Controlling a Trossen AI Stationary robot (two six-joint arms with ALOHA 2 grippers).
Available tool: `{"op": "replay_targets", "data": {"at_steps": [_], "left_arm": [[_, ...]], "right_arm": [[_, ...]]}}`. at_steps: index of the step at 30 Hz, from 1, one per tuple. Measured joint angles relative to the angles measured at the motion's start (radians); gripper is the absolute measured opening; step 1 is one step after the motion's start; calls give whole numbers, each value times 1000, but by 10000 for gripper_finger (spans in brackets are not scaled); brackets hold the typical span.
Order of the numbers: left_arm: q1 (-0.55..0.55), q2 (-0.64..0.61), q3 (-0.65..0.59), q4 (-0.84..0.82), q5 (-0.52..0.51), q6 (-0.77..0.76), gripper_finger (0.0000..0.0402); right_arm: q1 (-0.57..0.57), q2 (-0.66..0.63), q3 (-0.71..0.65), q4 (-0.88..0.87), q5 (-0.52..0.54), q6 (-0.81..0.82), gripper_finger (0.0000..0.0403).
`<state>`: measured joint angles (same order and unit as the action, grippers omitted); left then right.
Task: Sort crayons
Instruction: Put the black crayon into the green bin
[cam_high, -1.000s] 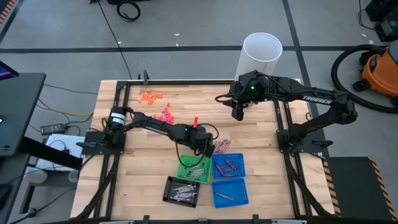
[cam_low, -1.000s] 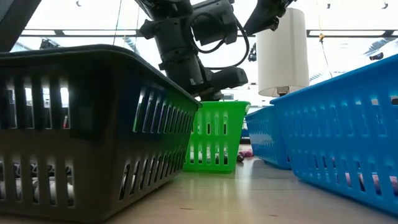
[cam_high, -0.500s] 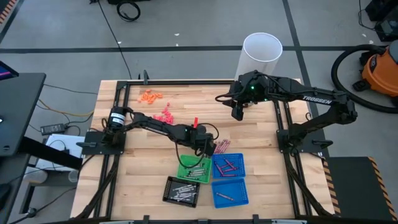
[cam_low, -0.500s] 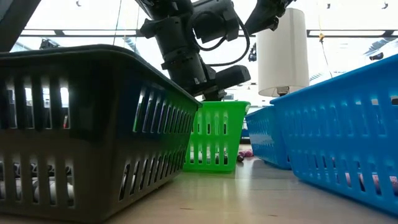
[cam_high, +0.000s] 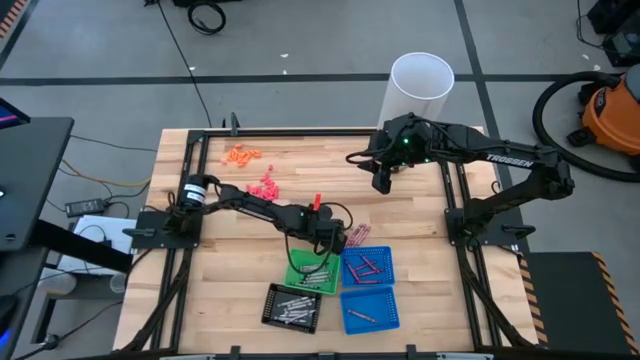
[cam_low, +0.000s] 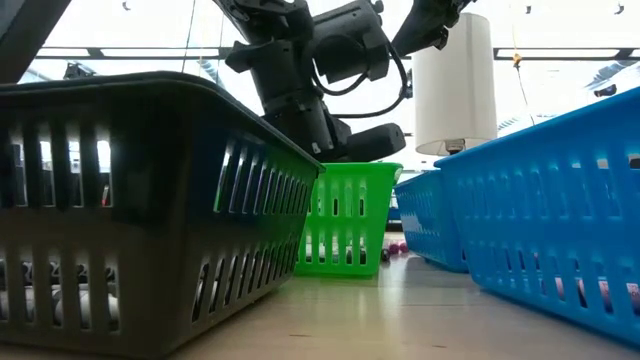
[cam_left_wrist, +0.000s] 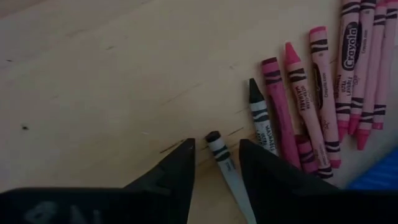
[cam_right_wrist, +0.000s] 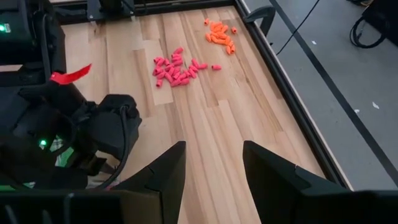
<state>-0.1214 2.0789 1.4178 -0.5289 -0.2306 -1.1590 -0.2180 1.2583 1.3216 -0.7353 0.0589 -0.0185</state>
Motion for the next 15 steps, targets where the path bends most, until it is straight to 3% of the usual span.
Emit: {"op": "replay_targets", "data": {"at_steps": [10, 15], "left_arm": [[6, 2, 2, -35, 7, 1, 102], [18, 2, 2, -47, 13, 1, 55]], "right_arm": [[0, 0, 0, 1, 0, -1, 168], [0, 0, 0, 1, 0, -1, 168]]}}
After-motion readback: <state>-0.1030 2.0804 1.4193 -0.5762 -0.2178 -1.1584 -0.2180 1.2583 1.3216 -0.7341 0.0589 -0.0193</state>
